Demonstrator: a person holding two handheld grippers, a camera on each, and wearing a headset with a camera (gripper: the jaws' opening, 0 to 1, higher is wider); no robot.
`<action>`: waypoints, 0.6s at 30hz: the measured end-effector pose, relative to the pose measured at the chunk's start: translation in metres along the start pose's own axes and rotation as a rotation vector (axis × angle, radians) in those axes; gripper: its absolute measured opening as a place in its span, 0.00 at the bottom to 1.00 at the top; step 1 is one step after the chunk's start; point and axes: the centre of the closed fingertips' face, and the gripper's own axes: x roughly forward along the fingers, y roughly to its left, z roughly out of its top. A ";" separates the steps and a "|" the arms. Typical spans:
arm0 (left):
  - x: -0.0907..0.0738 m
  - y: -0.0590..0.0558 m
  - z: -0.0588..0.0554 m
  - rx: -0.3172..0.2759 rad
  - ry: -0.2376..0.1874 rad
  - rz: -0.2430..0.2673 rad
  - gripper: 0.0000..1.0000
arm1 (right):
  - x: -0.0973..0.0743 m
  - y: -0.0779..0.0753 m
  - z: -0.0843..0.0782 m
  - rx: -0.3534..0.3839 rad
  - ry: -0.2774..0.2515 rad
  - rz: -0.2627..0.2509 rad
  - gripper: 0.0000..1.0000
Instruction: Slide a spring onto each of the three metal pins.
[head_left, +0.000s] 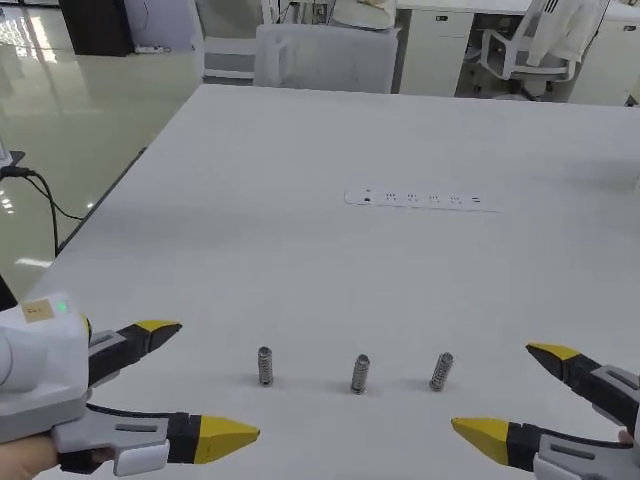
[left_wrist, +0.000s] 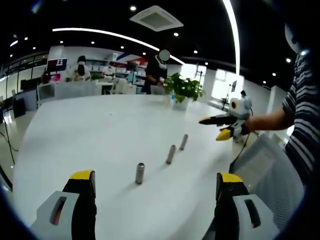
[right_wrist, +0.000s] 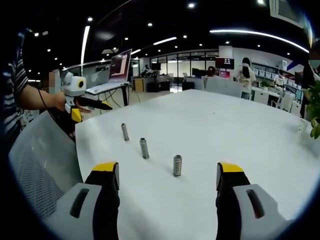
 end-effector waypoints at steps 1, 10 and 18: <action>0.000 0.000 -0.001 -0.001 0.002 0.001 0.98 | 0.000 0.001 -0.001 -0.002 0.002 0.000 0.79; -0.002 0.001 -0.001 -0.003 -0.002 0.007 0.97 | 0.002 0.003 0.000 0.000 -0.001 0.005 0.79; -0.002 0.001 0.000 -0.003 -0.004 0.008 0.97 | 0.000 0.002 -0.001 0.001 0.003 0.003 0.80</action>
